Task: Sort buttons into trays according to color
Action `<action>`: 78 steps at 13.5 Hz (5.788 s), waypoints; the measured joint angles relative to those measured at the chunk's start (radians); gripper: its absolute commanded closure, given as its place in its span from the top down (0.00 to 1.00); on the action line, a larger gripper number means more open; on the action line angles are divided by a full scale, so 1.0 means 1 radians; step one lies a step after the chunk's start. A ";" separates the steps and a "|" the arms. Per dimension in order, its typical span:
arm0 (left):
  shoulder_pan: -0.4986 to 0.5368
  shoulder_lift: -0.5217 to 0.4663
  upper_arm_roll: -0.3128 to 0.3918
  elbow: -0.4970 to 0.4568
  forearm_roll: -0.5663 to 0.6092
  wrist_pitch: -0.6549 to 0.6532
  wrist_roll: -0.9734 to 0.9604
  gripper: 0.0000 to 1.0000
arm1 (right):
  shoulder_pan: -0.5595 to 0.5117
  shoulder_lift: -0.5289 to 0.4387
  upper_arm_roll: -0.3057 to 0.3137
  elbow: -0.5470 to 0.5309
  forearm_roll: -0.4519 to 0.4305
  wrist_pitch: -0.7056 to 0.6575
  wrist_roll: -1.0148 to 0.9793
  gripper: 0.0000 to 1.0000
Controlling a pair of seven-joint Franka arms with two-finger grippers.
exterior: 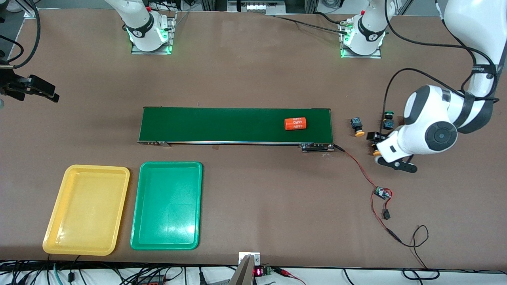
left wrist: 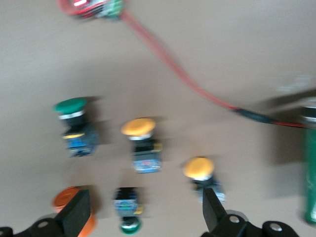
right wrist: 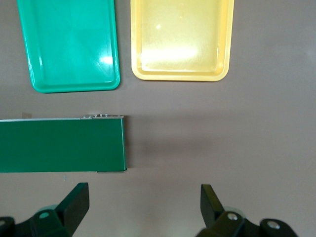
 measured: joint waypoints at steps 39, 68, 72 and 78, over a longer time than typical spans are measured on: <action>-0.103 0.145 -0.396 -0.135 -0.084 0.238 -0.675 1.00 | -0.001 -0.009 -0.001 0.000 -0.023 -0.022 0.000 1.00; 0.490 0.113 -0.317 -0.379 0.283 0.153 -0.268 0.52 | 0.006 -0.002 0.003 0.003 -0.023 -0.021 0.000 1.00; 0.494 0.112 -0.320 -0.387 0.285 0.152 -0.265 0.20 | 0.006 -0.001 0.003 0.003 -0.023 -0.021 0.000 1.00; 0.491 0.094 -0.533 -0.227 0.267 -0.030 -0.280 0.21 | 0.006 -0.001 0.003 0.007 -0.023 -0.021 0.000 1.00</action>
